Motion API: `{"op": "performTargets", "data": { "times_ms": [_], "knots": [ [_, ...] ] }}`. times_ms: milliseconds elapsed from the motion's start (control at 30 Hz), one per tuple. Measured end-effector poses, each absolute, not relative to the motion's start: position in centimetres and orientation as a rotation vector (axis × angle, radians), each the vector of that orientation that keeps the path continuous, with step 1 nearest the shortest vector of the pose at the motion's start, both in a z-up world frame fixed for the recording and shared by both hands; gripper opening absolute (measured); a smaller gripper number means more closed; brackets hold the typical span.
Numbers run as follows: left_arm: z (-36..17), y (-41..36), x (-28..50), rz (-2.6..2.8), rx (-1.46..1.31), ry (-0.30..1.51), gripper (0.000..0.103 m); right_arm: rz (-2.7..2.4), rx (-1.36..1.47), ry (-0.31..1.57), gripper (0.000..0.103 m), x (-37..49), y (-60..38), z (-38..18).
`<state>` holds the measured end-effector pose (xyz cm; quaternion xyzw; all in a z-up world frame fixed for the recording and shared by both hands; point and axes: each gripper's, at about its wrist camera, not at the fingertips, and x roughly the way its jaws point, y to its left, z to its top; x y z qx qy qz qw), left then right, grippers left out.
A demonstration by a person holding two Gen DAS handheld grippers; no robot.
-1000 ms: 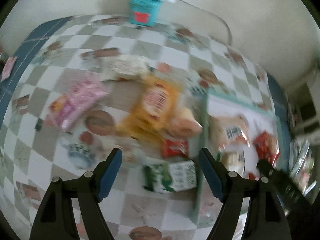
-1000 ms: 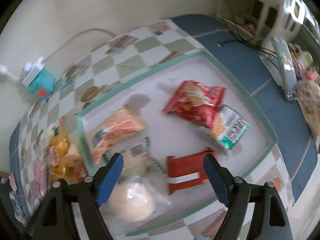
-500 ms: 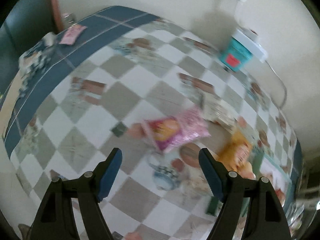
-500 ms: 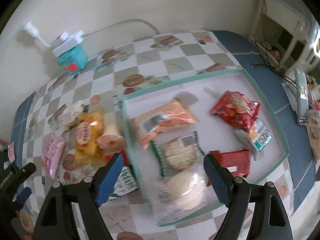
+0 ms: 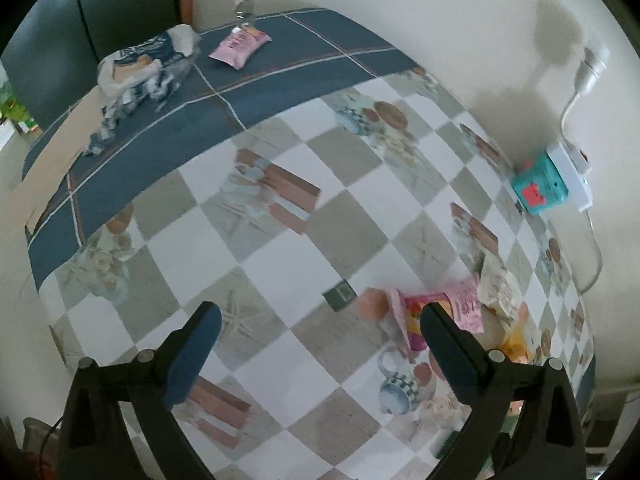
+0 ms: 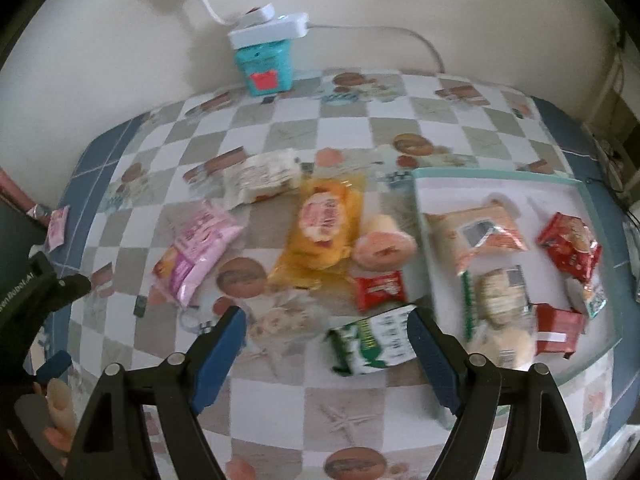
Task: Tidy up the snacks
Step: 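Move both tools back toward the snack pile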
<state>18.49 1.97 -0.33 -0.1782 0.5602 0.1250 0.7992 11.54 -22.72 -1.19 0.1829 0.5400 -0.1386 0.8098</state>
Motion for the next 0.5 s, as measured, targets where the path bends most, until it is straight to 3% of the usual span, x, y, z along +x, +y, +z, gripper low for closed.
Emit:
{"op": "performTargets", "data": {
  "times_ms": [133,267,500],
  "knots": [
    [-0.3,2.3,18.5,0.281,-0.365,1.193,0.1,-0.27,0.377,1.182,0.086,12.4,-21.6,-1.9],
    [-0.7,1.7,18.7,0.272,-0.332,1.209,0.1,-0.26,0.383,1.202,0.102,12.5,-21.5,-3.0],
    [-1.0,0.1,18.8,0.221,-0.277,1.225,0.1,-0.291,0.399,1.225,0.103,12.4,-22.8,-4.1]
  ]
}}
